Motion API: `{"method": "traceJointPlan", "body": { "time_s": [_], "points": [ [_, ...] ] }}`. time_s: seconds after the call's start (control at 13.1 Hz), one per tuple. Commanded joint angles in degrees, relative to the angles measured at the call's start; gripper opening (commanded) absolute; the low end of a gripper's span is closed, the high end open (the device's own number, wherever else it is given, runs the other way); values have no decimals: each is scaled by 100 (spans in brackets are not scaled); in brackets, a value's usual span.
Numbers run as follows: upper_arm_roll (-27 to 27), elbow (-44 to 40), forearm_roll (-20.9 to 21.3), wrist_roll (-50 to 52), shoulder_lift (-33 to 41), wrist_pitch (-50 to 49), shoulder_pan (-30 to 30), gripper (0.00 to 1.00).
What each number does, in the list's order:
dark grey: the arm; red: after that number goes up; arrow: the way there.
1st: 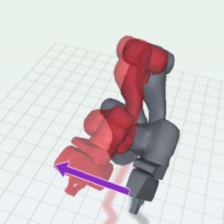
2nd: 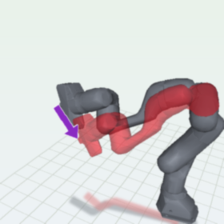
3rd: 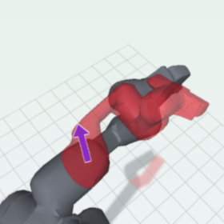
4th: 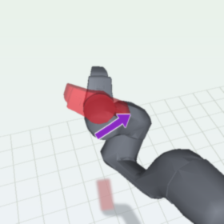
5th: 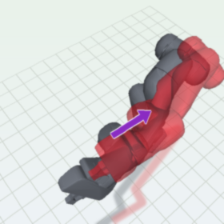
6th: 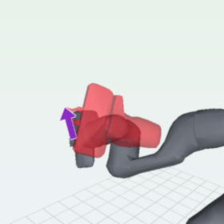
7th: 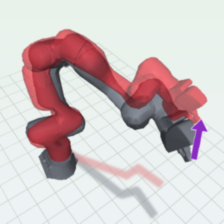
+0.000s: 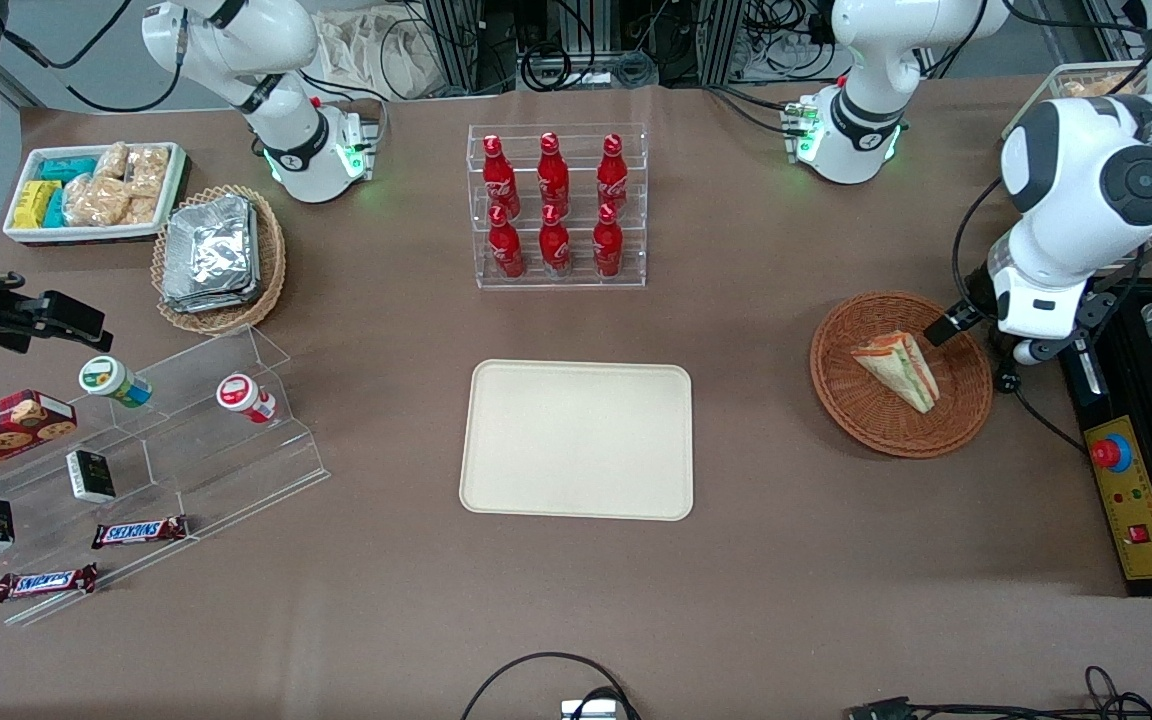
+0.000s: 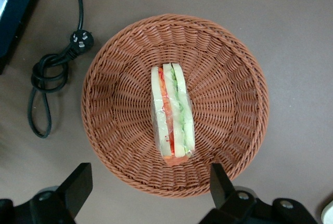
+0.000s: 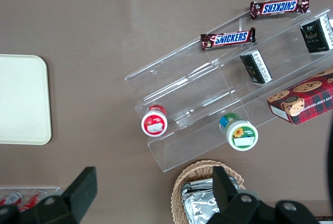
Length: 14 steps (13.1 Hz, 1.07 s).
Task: Place sandwich from basket to tray
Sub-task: 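Lower the open left gripper around the wrapped sandwich in the basket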
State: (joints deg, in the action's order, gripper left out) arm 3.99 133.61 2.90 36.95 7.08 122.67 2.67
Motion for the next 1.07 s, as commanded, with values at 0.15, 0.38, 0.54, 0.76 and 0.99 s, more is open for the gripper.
{"method": "traceJointPlan", "body": {
  "time_s": [0.15, 0.38, 0.54, 0.76, 0.99],
  "points": [
    [22, 665, 62, 304, 57, 897, 15, 100],
    [31, 824, 61, 470, -118, 1311, 6, 100],
    [31, 921, 53, 524, -233, 1565, -3, 100],
    [31, 1000, 53, 585, -461, 1944, -3, 100],
    [31, 1026, 53, 655, -620, 2164, -47, 100]
  ]
}}
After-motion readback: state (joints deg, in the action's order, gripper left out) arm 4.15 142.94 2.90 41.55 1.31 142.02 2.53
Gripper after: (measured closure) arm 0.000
